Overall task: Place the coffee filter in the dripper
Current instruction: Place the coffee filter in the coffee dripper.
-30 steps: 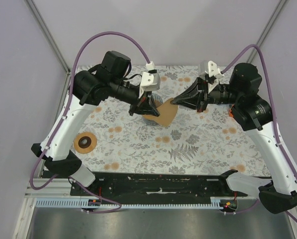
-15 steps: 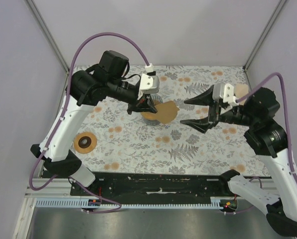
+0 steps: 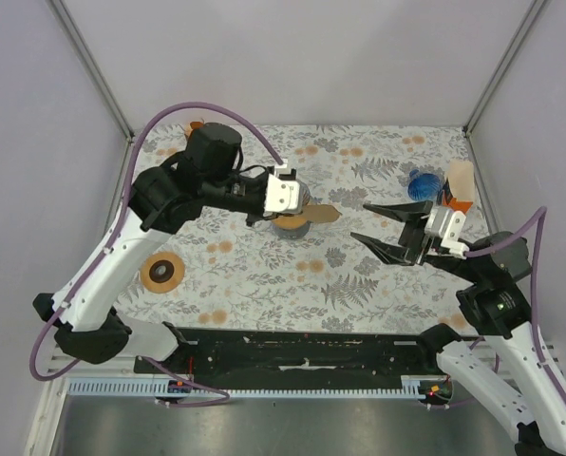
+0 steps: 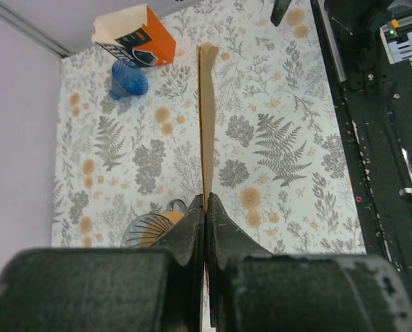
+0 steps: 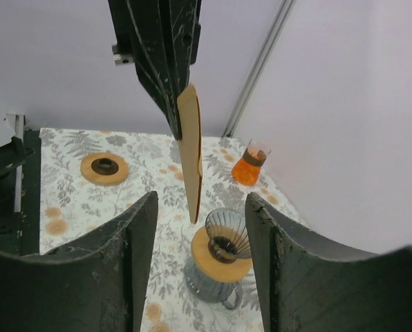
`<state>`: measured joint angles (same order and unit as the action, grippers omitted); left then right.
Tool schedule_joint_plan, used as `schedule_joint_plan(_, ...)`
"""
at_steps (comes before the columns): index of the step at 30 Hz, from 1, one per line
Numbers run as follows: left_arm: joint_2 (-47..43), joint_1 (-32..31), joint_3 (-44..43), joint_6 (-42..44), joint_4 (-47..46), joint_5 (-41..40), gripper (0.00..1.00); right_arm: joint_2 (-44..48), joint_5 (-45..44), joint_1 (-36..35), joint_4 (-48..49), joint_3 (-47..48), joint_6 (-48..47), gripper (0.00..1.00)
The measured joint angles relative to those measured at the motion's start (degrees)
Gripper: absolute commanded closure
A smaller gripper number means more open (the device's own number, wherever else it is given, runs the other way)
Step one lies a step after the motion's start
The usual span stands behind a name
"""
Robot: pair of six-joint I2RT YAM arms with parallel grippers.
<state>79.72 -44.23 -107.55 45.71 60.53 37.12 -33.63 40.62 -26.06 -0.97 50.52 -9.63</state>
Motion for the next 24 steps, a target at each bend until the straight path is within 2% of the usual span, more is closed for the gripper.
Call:
schedule_joint_plan(3,-2.7,-2.3,5.3,0.0,-6.6,-2.4,0.98,0.1,0.7,-0.1,6.6,-1.4,1.4,0.44)
schedule_joint_plan(8,-7.2,-5.2,12.1,0.0,-14.4,-5.7,0.98,0.2,3.1,-0.9,14.6,-3.0,3.9,0.56)
schedule_joint_plan(12,-7.5,-5.5,12.4,-0.2,-18.1,-6.6,0.98,0.8,3.6,-1.1,15.3,-3.0,3.4,0.6)
schedule_joint_plan(24,-7.5,-6.0,12.5,-0.9,-20.9,-7.0,0.98,-1.6,4.2,-1.5,13.2,-2.4,1.8,0.6)
